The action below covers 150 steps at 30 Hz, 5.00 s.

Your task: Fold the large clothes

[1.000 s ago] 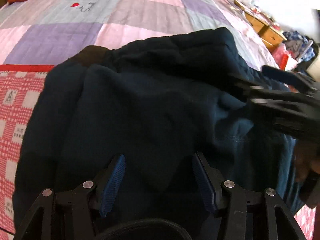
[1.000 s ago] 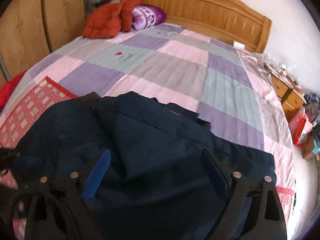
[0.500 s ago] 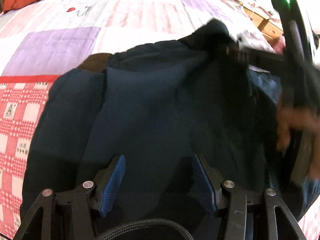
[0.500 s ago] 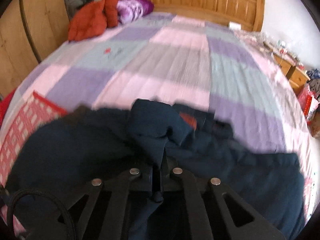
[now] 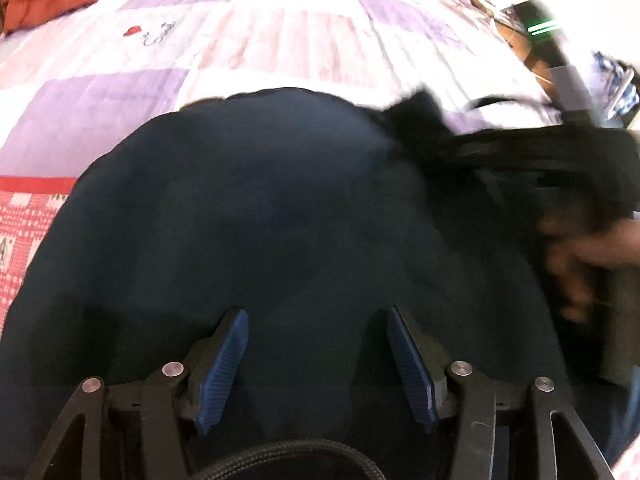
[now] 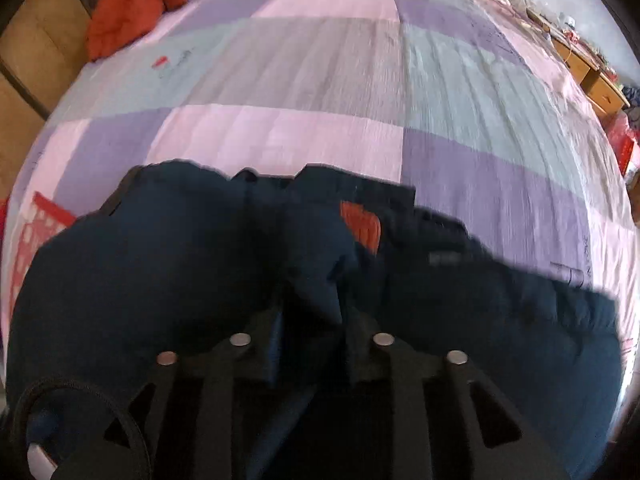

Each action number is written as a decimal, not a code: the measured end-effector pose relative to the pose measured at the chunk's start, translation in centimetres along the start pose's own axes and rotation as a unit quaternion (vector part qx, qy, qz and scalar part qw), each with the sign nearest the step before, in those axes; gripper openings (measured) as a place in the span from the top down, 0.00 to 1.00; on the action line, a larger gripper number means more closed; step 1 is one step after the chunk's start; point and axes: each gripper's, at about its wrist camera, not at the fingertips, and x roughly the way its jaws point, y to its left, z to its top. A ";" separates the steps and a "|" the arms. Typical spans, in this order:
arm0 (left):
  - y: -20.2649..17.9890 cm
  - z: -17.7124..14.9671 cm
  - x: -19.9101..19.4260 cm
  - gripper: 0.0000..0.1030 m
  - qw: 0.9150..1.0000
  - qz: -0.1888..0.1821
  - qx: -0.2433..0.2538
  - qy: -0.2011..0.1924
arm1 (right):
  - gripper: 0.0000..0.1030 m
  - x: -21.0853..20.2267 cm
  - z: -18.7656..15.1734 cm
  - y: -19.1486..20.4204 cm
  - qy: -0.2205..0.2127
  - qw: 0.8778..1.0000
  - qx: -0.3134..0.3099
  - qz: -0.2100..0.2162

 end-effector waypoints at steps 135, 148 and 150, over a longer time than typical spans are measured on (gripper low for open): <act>7.7 -1.5 0.9 0.21 0.994 0.092 -0.053 -0.006 | 0.14 -15.5 -22.5 -12.0 -0.100 0.987 0.101 -0.078; 9.1 -1.3 -0.5 0.14 0.992 0.107 -0.053 -0.030 | 0.14 -17.6 -24.3 -18.8 -0.113 0.972 0.168 -0.119; 8.1 -0.6 -0.6 0.14 0.994 0.099 -0.041 -0.036 | 0.14 -17.6 -23.1 -17.7 -0.124 0.975 0.153 -0.106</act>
